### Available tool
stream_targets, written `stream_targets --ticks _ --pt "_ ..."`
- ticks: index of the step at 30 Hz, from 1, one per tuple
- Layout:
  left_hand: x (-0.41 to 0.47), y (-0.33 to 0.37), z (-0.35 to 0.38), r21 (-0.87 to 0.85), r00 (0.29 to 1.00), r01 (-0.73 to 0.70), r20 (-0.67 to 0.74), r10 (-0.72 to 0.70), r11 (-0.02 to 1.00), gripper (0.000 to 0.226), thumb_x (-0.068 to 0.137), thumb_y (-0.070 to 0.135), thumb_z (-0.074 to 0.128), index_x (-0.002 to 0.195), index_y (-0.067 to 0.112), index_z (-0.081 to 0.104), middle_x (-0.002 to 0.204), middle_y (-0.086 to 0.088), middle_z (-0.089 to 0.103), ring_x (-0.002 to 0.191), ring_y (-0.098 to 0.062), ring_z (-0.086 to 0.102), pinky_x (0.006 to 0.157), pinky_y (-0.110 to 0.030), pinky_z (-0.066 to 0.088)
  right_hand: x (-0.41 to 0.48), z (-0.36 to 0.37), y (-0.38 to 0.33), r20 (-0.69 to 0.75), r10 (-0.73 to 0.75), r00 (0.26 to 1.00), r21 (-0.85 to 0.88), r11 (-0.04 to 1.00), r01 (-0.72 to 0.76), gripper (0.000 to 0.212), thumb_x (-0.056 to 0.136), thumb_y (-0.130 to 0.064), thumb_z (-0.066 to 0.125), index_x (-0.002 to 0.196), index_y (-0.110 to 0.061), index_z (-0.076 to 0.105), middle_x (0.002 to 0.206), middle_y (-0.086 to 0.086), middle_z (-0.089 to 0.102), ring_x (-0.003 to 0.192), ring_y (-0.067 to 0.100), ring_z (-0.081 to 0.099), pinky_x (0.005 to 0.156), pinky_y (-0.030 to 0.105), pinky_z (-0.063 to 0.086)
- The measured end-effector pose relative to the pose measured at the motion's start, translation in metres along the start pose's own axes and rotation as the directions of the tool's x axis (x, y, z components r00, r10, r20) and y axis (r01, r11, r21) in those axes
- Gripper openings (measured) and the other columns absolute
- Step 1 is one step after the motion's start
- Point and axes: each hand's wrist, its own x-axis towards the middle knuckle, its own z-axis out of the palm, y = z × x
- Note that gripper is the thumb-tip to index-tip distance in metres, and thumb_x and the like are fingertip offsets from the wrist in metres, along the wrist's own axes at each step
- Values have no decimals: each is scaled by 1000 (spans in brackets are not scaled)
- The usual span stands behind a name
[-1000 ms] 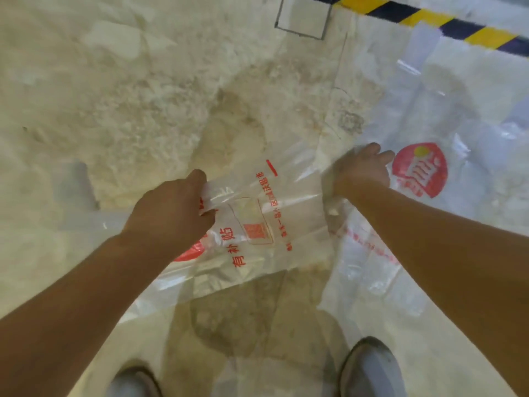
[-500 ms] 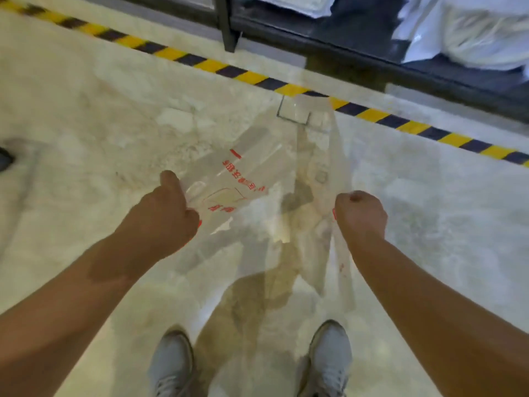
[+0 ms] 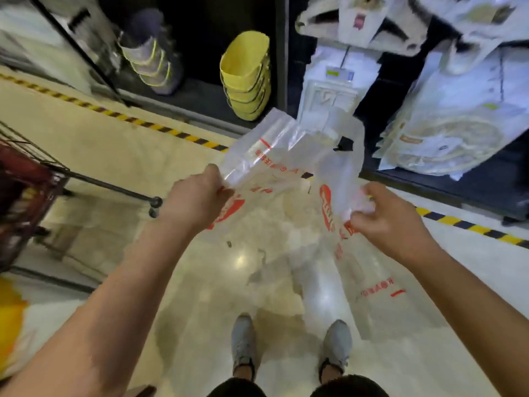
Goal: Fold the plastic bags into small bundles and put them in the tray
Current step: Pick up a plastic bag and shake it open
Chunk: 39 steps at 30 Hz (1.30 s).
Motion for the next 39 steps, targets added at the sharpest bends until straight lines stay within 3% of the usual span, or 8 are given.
stream_targets --ticks 8,16,21,27,31,33,36,39 --pt "-125 -77 -114 -339 944 43 -293 -149 940 30 100 49 47 99 23 33 81 -1 60 75 -32 58 57 -37 40 -87 -52 -135 -78 -149 986 -35 989 147 25 81 -23 67 105 -22 58 89 1 69 79 13 59 60 26 41" --pt "-231 -153 -155 -470 916 156 -261 -305 869 21 103 38 42 108 20 32 97 -4 60 85 -23 59 65 -33 40 -118 -1 -248 68 -456 887 101 888 449 42 84 -39 74 108 -6 62 101 20 62 98 34 59 81 39 47" --pt "-321 -170 -149 -390 798 383 -316 -513 837 16 98 28 53 112 21 49 101 5 57 90 -15 56 59 -20 38 -154 41 -299 217 -700 680 98 709 698 28 83 -39 74 77 -20 55 72 -2 57 71 18 54 63 35 41" --pt "-463 -165 -123 -448 562 593 -366 -742 669 30 90 40 68 101 20 49 88 5 56 83 -20 55 62 -35 35 -221 105 -340 444 -826 348 185 465 866 43 85 -43 72 117 -16 62 118 2 63 116 21 56 80 26 34" --pt "-555 -148 -108 -527 366 685 -347 -863 503 35 85 37 75 105 28 48 85 10 56 83 -21 58 62 -36 43 -292 139 -353 532 -839 117 292 311 905 15 86 -39 70 86 -31 57 83 -13 57 79 12 55 63 30 35" --pt "-599 -141 -101 -590 262 693 -329 -907 414 35 83 38 76 108 32 51 91 8 62 85 -19 61 68 -36 50 -330 155 -360 539 -842 2 325 210 922 27 88 -34 70 74 -38 47 69 -11 50 66 3 50 55 25 33" --pt "-657 -140 -94 -620 124 723 -316 -940 304 34 84 41 74 110 34 53 91 12 62 83 -14 61 61 -28 44 -380 181 -372 551 -824 -129 361 96 928 10 89 -32 70 95 -30 63 80 -14 62 73 -2 55 57 13 37" --pt "-706 -153 -88 -599 71 755 -330 -941 267 33 90 40 70 115 29 52 92 10 63 80 -10 59 58 -19 37 -429 210 -388 533 -820 -209 373 5 928 32 90 -30 69 120 -21 63 86 -11 56 68 1 47 58 11 34"
